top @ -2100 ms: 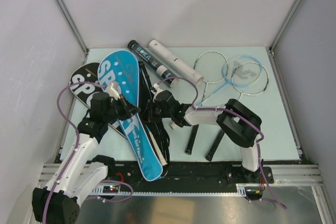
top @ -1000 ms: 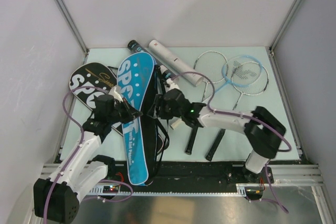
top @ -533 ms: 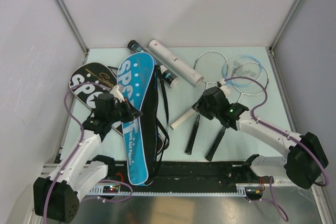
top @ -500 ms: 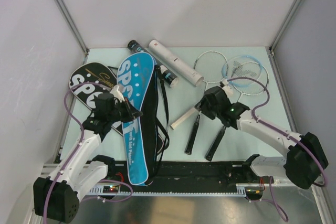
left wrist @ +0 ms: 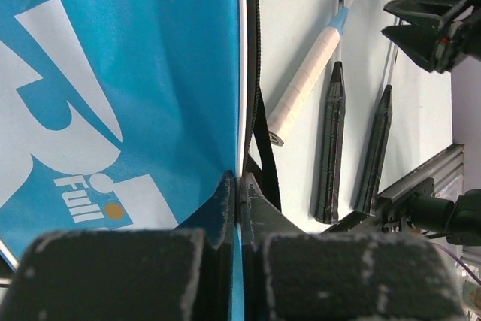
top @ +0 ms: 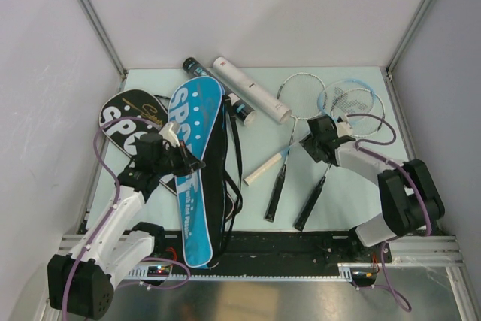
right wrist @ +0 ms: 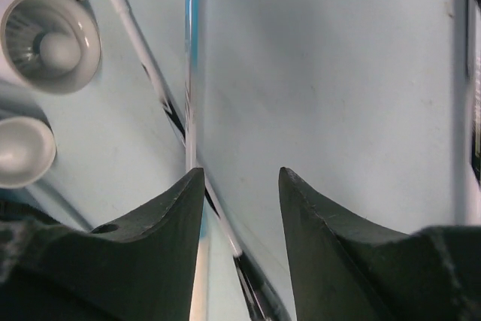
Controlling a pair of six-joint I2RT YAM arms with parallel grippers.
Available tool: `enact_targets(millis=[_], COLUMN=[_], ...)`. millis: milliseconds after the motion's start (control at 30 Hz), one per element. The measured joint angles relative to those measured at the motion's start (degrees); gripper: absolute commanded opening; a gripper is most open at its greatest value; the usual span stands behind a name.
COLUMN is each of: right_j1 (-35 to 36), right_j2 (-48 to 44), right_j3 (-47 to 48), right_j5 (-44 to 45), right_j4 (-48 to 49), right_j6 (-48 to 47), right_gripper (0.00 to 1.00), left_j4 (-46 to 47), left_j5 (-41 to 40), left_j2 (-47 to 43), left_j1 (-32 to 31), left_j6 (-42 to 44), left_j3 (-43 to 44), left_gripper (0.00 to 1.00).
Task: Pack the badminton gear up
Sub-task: Pick up the racket from the center of the board.
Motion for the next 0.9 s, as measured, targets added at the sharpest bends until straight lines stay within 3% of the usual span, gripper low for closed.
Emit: enact_targets(millis=[267,633,700,900], right_j1=[-1.5,-2.0,-2.2,-3.0], right_j2=[7.9,14.9,16.0,18.1], right_j3=[0.0,3.9,5.0,6.4], right_j5=[-1.9,-3.0,-3.1,-4.3], right_j4=[9.6,13.6,13.9,13.9], right_j6=[1.0,4.0,4.4,5.9], right_gripper=[0.48,0.46,0.40,0.11], left_j4=[-0.1,-0.1,-0.1,-0.2], left_j5=[0.4,1.2,1.4,2.2], left_j2=[0.0,-0.1,-0.1,-0.1], left_j1=[0.1,0.8,1.0,1.8], left_j6=[0.3,0.3,0.3,0.3], left_j3=[0.0,0.0,0.0,0.0], left_gripper=[0.00,0.00,0.00,0.00])
